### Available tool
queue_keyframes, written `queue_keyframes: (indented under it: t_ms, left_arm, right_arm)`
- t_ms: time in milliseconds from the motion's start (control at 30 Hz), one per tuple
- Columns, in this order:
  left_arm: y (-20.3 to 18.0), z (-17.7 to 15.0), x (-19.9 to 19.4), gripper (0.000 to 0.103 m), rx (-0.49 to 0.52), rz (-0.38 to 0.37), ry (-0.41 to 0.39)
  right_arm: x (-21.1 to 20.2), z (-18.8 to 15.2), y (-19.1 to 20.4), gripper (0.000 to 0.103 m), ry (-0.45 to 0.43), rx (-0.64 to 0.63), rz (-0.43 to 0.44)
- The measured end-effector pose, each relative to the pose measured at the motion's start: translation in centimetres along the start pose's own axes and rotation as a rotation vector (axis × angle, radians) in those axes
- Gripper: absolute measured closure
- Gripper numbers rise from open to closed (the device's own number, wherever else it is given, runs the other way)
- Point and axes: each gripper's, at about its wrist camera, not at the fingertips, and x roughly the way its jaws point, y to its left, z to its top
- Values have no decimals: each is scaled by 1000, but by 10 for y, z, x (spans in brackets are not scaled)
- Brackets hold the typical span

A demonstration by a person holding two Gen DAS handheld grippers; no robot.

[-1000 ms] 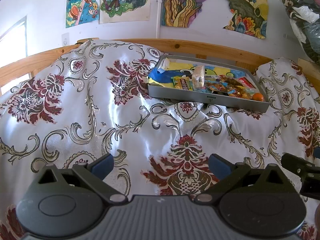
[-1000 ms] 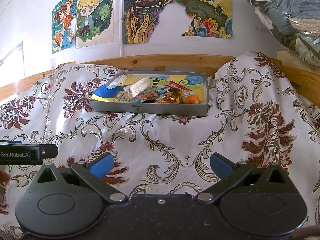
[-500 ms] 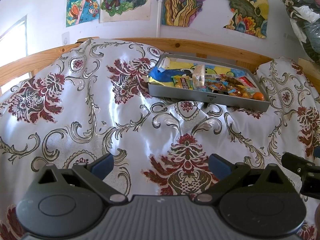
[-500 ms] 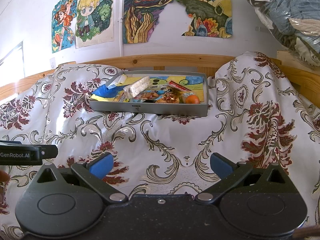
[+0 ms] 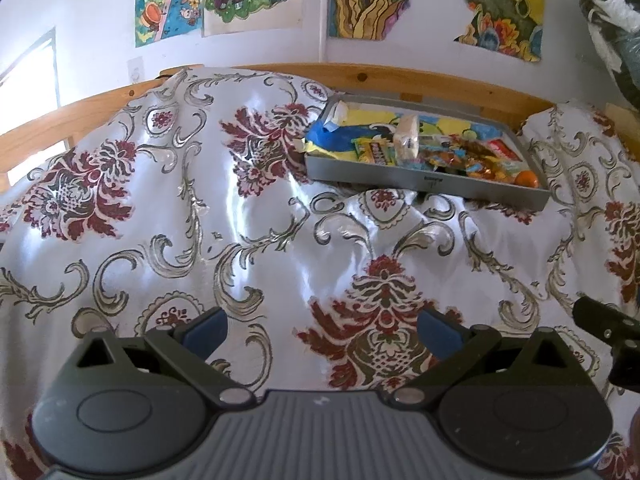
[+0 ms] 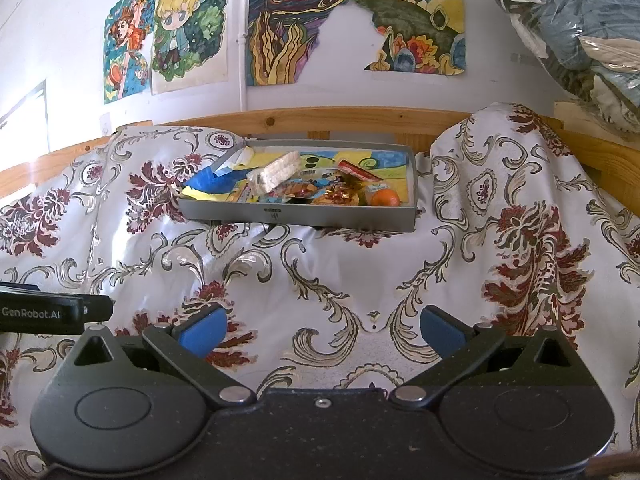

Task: Organize snacks

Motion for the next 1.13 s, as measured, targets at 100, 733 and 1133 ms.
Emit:
queue_keyframes:
  t_ms: [100, 733, 1133]
  left_arm:
    - [2, 1, 2, 0, -10, 11, 18]
    - [0, 0, 2, 0, 4, 4, 31]
    - [-1, -1, 0, 0, 3, -2, 28]
  right_arm:
    - [1, -2, 0, 1, 4, -2, -1]
    - [2, -1, 0, 1, 6, -4, -1]
    - [2, -2, 0, 1, 7, -5, -1]
